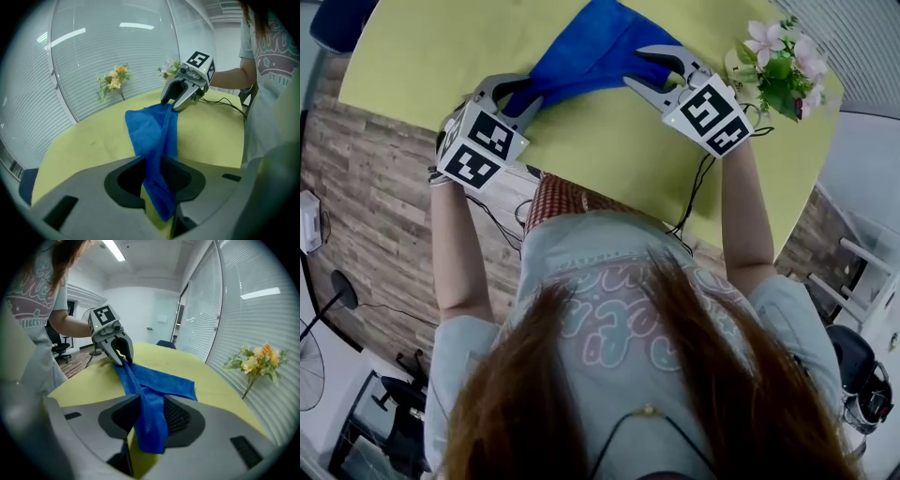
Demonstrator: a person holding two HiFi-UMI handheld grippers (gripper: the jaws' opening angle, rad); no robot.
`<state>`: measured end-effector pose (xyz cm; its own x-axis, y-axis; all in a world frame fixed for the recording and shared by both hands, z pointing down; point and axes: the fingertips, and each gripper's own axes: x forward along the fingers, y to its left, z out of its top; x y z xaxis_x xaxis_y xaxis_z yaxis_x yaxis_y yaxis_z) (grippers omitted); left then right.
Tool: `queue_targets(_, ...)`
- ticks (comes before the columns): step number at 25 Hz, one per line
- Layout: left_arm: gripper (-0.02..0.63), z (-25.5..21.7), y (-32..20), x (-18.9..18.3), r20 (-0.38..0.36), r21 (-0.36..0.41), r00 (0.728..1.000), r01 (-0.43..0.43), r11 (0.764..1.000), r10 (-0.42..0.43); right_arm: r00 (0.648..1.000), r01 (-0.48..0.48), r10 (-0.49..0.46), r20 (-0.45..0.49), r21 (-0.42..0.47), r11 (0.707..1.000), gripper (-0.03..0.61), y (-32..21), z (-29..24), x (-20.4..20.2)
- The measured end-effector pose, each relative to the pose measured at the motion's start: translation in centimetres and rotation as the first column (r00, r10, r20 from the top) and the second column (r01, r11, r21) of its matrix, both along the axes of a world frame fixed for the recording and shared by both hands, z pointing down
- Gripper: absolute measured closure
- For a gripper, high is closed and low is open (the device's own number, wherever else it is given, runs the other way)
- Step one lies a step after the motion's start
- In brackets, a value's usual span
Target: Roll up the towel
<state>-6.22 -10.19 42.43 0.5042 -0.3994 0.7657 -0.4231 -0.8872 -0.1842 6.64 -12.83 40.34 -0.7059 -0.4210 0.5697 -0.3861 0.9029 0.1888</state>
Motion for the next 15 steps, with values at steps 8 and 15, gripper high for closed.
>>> queue_targets(8,0.526,-0.2,-0.3,-0.1,-0.045,0.021,0.998,0.038,0.999,-0.037,0.993,-0.099,0.102,0.06,-0.04,0.994,0.448,0.4,-0.6,1.8)
queue_targets(15,0.526,0.1,-0.3,0.1,-0.028,0.029,0.998,0.049,0.998,-0.049,0.988,-0.154,0.148,0.047,0.186,0.97,0.555,0.9,-3.8,3.0)
